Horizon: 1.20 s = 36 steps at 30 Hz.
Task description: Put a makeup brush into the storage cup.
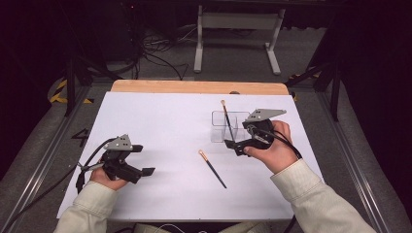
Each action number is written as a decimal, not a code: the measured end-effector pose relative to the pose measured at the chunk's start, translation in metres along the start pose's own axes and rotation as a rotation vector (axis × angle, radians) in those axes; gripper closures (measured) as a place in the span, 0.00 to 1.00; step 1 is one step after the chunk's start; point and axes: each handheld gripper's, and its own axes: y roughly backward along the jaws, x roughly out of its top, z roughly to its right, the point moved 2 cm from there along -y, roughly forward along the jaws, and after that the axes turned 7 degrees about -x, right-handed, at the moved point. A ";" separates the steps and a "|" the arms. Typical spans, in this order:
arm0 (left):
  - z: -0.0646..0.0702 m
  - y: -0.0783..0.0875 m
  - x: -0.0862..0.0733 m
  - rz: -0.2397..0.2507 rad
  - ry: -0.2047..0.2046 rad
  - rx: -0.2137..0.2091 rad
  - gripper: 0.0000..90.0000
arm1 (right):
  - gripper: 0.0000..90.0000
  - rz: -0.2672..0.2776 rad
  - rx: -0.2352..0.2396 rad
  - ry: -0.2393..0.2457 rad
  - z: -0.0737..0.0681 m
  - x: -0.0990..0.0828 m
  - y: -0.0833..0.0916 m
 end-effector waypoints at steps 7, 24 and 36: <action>0.001 0.003 -0.003 0.034 -0.013 0.003 0.03 | 0.17 -0.091 -0.006 0.017 -0.005 0.008 -0.006; 0.000 0.013 -0.012 0.097 -0.034 0.022 0.03 | 0.24 -0.274 -0.006 0.036 -0.011 0.015 -0.030; -0.001 0.021 -0.021 0.103 -0.011 0.046 0.03 | 0.26 -0.380 0.013 -0.017 -0.015 0.013 -0.050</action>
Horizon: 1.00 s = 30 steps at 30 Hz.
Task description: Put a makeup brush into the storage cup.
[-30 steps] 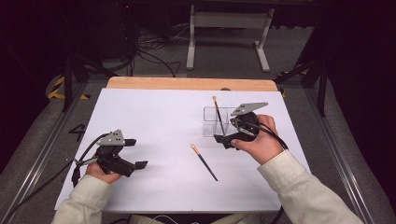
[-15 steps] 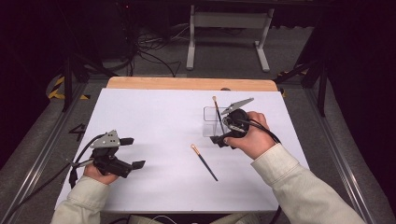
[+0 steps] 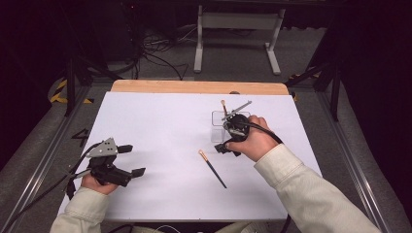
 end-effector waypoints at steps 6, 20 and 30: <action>0.000 0.002 -0.002 0.003 0.004 0.001 0.03 | 0.29 -0.045 0.000 -0.006 -0.002 0.001 -0.011; -0.002 0.000 -0.001 -0.001 0.010 -0.006 0.03 | 0.32 -0.086 0.008 0.006 -0.006 0.000 -0.030; -0.001 -0.001 -0.001 0.001 0.015 -0.012 0.03 | 0.33 -0.118 0.018 -0.007 -0.011 -0.002 -0.038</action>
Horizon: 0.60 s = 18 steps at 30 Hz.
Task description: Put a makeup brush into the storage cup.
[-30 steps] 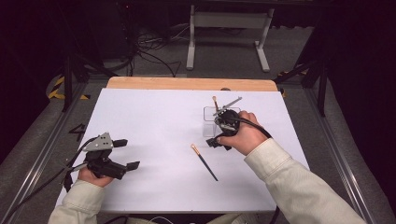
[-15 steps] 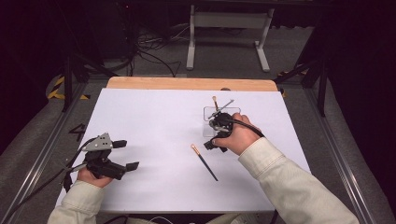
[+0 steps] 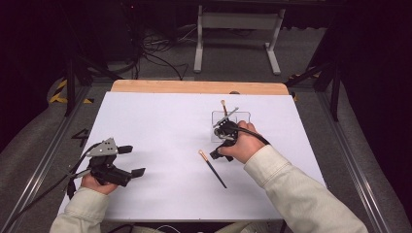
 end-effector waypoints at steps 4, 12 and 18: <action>0.000 0.000 0.000 0.000 -0.001 0.001 0.03 | 0.33 -0.011 0.007 0.000 -0.002 0.000 -0.003; 0.000 0.000 0.000 -0.001 -0.003 0.002 0.03 | 0.36 -0.034 0.012 0.006 -0.007 -0.001 -0.010; 0.000 0.000 0.000 0.001 -0.008 0.003 0.03 | 0.39 -0.052 0.015 0.010 -0.010 -0.001 -0.015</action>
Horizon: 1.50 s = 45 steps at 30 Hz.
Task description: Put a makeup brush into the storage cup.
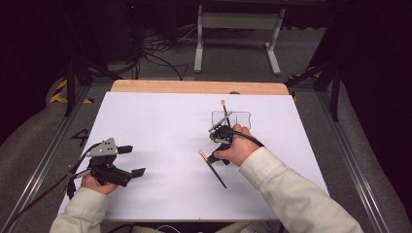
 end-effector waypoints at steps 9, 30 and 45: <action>-0.001 -0.001 0.000 -0.011 0.006 0.001 0.03 | 0.47 -0.040 -0.007 0.015 -0.005 0.001 -0.008; -0.002 -0.001 0.000 -0.010 0.010 -0.002 0.03 | 0.60 -0.128 -0.054 0.068 -0.021 -0.001 -0.029; -0.002 -0.002 -0.001 -0.011 0.010 -0.003 0.03 | 0.82 -0.169 -0.111 0.118 -0.026 0.000 -0.029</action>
